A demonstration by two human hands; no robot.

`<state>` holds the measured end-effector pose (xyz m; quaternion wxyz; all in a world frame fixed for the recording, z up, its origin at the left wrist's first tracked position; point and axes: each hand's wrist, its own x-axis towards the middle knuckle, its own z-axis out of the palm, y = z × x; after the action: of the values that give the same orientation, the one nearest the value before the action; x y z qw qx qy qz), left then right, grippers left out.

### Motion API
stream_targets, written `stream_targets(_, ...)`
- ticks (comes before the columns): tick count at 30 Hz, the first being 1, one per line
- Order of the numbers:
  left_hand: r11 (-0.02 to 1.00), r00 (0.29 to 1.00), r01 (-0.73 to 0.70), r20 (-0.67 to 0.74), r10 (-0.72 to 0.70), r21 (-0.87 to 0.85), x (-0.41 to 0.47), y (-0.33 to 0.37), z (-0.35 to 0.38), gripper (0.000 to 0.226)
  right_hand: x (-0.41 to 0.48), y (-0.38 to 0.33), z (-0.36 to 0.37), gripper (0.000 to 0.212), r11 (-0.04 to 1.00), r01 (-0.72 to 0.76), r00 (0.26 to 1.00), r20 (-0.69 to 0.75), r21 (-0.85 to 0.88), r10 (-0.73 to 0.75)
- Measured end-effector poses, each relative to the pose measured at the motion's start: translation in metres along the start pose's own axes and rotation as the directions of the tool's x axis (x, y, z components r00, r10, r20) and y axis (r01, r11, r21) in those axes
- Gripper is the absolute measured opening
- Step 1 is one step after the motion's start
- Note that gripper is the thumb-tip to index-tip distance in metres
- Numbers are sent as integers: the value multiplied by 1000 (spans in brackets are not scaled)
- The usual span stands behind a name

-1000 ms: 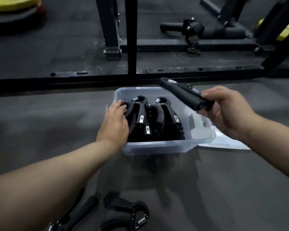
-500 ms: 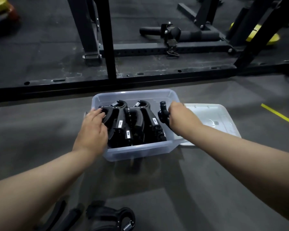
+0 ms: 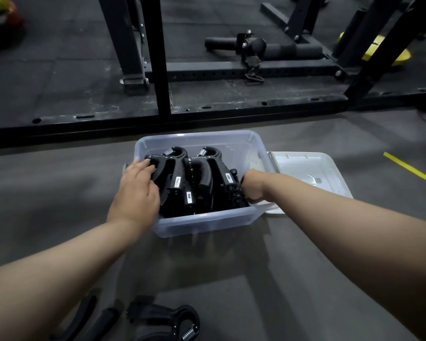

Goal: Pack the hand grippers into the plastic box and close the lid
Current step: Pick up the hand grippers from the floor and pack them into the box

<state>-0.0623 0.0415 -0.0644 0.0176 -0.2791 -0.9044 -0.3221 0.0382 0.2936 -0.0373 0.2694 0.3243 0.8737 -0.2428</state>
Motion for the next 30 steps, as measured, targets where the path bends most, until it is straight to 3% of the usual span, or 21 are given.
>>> stream_targets(4, 1000, 1000, 8, -4, -8, 4, 0, 0, 0, 44, 3, 2, -1, 32, 991, 13, 989, 146, -134, 7)
stream_targets(8, 1000, 1000, 6, -4, -6, 11, -1, 3, -1, 44, 3, -2, -2, 29, 926, 57, 989, 147, -372, -2)
stream_targets(11, 1000, 1000, 1, -2, -1, 12, -1, 4, -2, 43, -2, -6, -2, 32, 896, 82, 989, 147, -437, -19)
stream_targets(16, 1000, 1000, 2, -3, -2, 13, 0, 3, -1, 43, -15, -6, -10, 33, 905, 132, 980, 188, -404, -59)
stream_targets(23, 1000, 1000, 5, 12, -6, 15, 0, 5, -2, 45, -16, -8, 1, 37, 896, 94, 984, 179, -435, -16)
stream_targets(30, 998, 1000, -14, 27, 13, 59, 0, 3, -3, 45, -10, -1, -8, 33, 992, 55, 996, 72, -117, -47)
